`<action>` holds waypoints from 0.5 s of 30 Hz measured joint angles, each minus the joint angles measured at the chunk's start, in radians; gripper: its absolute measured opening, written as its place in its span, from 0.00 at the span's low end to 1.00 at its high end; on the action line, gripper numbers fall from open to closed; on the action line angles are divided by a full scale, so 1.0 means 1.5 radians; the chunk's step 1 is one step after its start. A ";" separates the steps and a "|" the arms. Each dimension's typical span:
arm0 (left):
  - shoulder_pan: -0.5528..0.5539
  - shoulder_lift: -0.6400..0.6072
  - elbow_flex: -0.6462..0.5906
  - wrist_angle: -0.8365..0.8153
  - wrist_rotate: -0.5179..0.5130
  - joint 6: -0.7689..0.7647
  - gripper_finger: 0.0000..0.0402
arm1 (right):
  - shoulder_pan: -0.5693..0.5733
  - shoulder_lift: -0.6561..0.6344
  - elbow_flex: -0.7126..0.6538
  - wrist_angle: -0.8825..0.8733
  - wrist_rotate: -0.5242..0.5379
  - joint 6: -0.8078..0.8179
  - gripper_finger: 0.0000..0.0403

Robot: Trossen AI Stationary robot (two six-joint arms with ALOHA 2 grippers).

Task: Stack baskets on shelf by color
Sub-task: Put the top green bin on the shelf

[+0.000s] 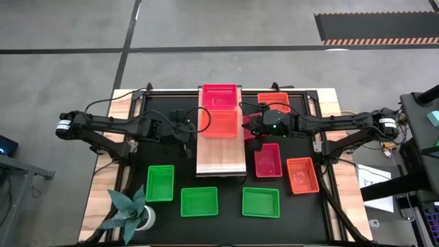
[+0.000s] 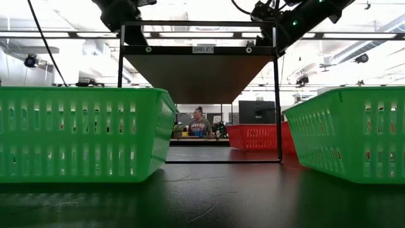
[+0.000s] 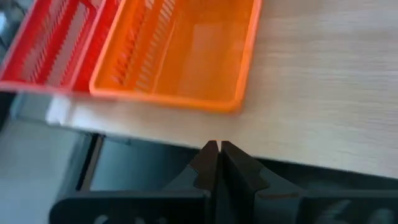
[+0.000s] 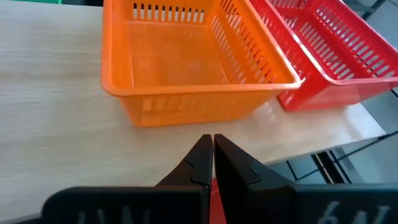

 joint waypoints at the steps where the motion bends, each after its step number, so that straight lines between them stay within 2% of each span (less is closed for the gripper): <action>1: -0.005 -0.002 0.000 -0.006 0.005 -0.022 0.01 | 0.001 -0.006 0.000 -0.004 0.002 0.002 0.02; 10: -0.098 -0.008 0.008 -0.071 0.056 -0.223 0.01 | 0.038 -0.022 -0.003 -0.026 0.077 0.005 0.02; 15: -0.141 -0.009 0.010 -0.075 0.134 -0.390 0.01 | 0.052 -0.022 -0.003 -0.031 0.085 0.000 0.02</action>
